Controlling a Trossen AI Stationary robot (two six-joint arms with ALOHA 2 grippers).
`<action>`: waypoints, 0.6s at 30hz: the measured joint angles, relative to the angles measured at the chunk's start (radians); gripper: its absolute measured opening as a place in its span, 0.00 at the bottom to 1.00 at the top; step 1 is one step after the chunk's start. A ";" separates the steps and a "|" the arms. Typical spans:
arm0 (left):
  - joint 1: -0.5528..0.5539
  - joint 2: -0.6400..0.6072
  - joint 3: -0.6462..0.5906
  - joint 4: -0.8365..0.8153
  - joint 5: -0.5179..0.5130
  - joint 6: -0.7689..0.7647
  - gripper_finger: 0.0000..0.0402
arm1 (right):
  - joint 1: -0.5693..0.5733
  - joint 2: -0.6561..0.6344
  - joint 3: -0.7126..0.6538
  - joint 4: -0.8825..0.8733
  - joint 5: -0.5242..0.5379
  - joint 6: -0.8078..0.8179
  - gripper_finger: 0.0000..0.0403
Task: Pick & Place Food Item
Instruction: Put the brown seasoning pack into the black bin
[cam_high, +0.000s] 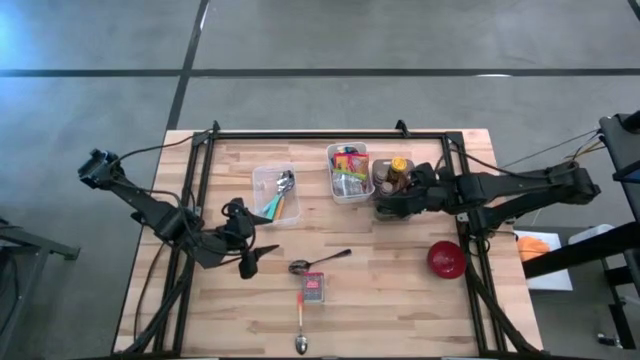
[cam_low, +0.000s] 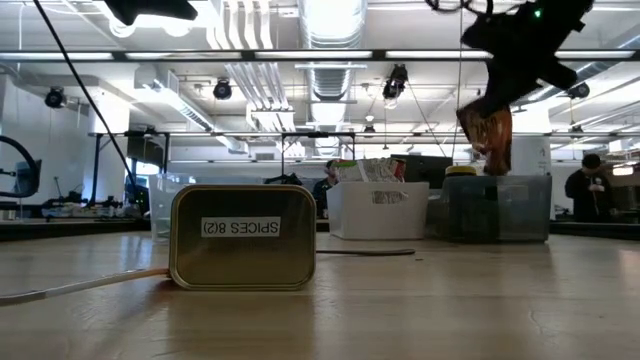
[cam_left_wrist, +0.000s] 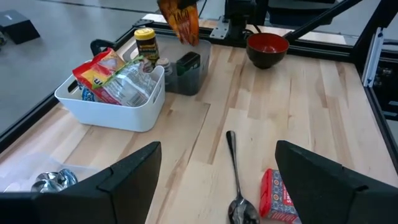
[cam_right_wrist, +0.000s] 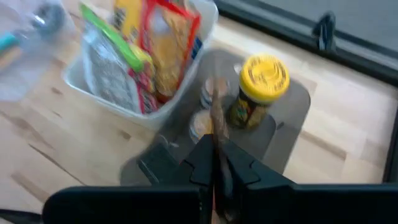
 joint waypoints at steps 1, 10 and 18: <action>0.000 0.000 0.000 -0.003 0.000 0.000 0.80 | 0.000 -0.004 0.014 0.001 0.004 -0.011 0.02; 0.000 0.000 0.000 -0.003 0.000 -0.001 0.80 | -0.019 -0.009 0.048 -0.005 0.030 -0.060 0.02; 0.000 0.001 0.000 -0.006 0.000 -0.004 0.80 | -0.051 -0.007 0.020 -0.012 0.030 -0.067 0.02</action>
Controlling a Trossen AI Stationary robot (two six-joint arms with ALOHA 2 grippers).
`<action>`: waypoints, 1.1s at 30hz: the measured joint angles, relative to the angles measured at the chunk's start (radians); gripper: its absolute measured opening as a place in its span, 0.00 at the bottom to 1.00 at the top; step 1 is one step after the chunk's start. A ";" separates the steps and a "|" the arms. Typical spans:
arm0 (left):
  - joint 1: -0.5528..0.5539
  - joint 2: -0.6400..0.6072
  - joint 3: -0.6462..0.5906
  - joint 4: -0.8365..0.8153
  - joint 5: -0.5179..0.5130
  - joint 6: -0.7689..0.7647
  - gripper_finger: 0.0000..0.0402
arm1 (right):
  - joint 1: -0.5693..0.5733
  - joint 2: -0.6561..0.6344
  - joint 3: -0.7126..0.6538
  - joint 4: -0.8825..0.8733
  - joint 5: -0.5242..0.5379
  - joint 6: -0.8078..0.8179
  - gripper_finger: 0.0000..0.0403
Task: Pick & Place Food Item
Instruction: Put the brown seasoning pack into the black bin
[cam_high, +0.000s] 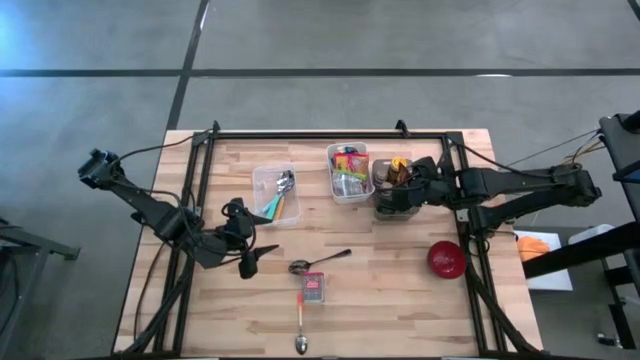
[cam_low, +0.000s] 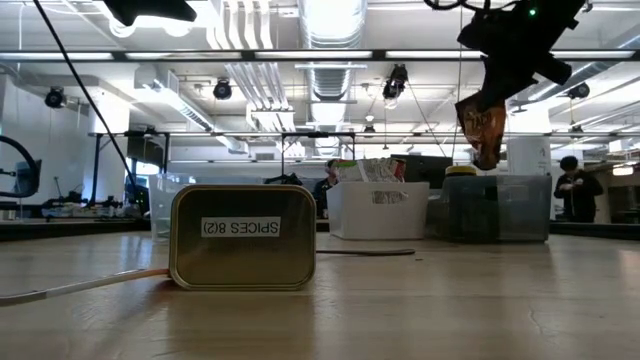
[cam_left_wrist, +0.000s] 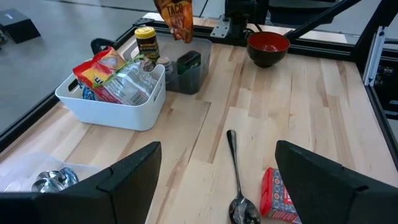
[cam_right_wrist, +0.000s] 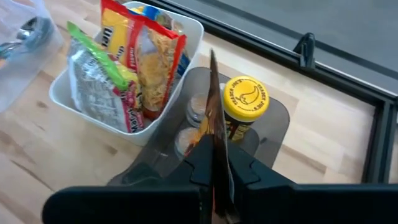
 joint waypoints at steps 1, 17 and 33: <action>0.000 0.000 0.000 0.000 0.000 0.000 0.80 | -0.003 0.000 -0.006 0.001 0.000 0.000 0.02; 0.000 0.000 0.000 0.000 0.000 0.000 0.80 | -0.010 0.001 -0.214 0.129 0.041 0.055 0.02; 0.000 0.000 0.000 0.000 0.000 0.000 0.80 | -0.010 0.002 -0.384 0.365 -0.001 0.102 0.02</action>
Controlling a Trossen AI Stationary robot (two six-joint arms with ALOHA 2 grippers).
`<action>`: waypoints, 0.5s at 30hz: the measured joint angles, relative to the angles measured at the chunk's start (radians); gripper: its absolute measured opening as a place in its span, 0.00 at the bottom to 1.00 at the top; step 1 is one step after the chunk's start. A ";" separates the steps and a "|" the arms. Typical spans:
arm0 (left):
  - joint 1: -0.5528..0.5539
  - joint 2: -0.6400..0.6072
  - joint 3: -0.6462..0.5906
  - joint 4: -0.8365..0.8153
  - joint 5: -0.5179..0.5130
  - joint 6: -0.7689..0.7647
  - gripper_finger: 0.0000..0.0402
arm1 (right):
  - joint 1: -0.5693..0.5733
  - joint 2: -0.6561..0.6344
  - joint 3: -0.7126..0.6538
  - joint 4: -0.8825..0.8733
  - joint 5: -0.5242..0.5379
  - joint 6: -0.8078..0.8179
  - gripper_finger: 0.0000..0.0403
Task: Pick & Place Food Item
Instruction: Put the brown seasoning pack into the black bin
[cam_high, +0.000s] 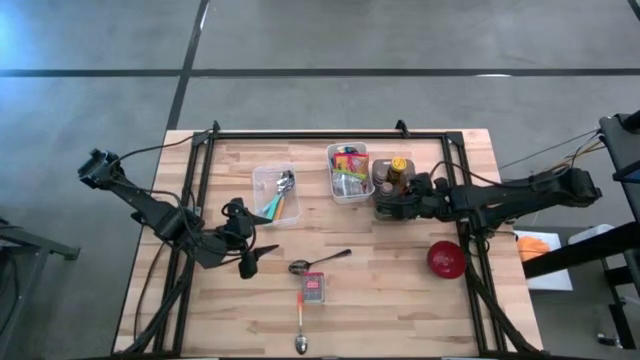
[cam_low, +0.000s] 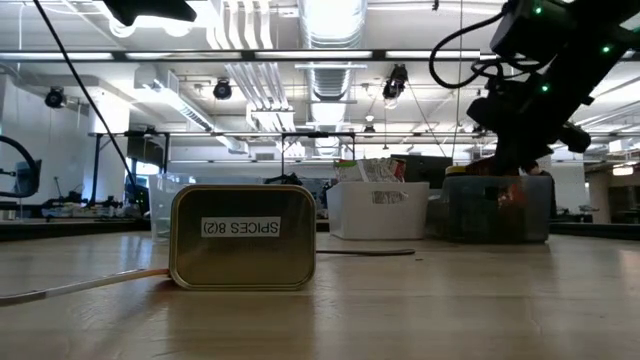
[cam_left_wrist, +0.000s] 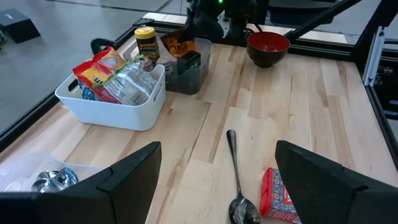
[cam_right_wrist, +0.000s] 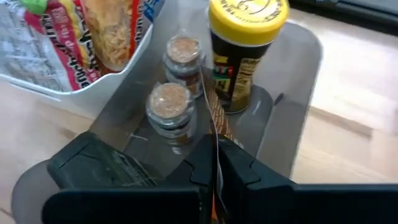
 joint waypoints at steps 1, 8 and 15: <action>0.000 0.000 0.000 0.000 0.000 0.000 0.80 | 0.000 0.000 -0.005 0.015 -0.004 -0.006 0.02; 0.000 0.000 0.000 0.000 0.000 0.000 0.80 | 0.001 -0.001 -0.046 0.089 -0.007 -0.010 0.02; 0.000 0.000 -0.002 0.003 0.000 0.000 0.80 | 0.001 -0.001 -0.053 0.093 -0.030 -0.005 0.02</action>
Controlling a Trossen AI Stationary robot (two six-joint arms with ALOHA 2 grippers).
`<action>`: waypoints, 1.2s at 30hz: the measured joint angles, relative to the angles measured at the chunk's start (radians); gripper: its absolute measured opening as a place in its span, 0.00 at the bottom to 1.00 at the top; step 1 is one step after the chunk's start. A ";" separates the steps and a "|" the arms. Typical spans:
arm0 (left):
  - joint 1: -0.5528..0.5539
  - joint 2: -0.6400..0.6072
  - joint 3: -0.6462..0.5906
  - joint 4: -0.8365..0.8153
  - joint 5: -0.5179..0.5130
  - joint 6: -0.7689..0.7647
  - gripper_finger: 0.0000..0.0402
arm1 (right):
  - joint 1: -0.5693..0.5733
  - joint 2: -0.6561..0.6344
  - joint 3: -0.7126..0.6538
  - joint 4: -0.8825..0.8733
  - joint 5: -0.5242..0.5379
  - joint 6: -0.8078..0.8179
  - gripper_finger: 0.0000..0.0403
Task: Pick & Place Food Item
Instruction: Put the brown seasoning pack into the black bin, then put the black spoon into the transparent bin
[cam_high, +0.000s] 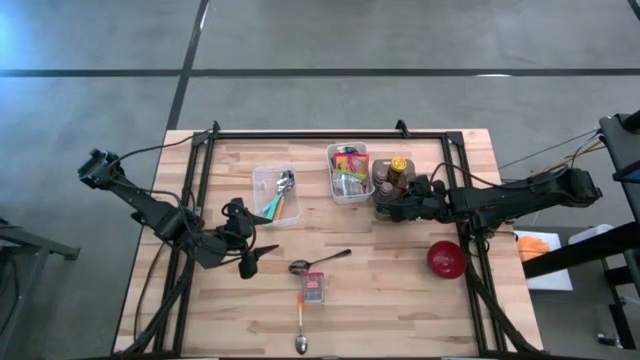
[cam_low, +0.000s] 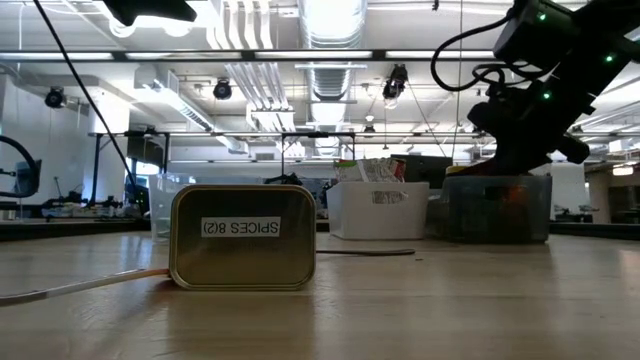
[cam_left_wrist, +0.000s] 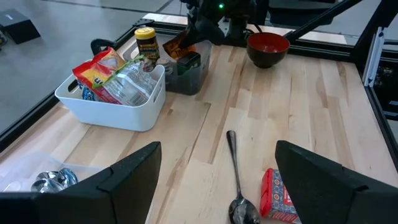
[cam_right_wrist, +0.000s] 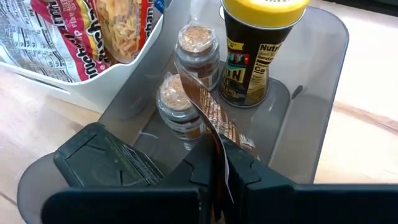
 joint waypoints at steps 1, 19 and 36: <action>0.000 0.000 -0.006 0.006 0.000 0.000 0.80 | 0.000 0.000 0.000 0.000 -0.003 -0.002 0.02; 0.005 0.000 -0.030 0.033 0.000 0.000 0.80 | -0.001 0.002 0.105 -0.079 -0.082 -0.096 0.43; 0.070 0.055 -0.126 0.519 0.143 0.285 0.80 | 0.048 0.014 0.351 -0.130 -0.130 -0.219 0.47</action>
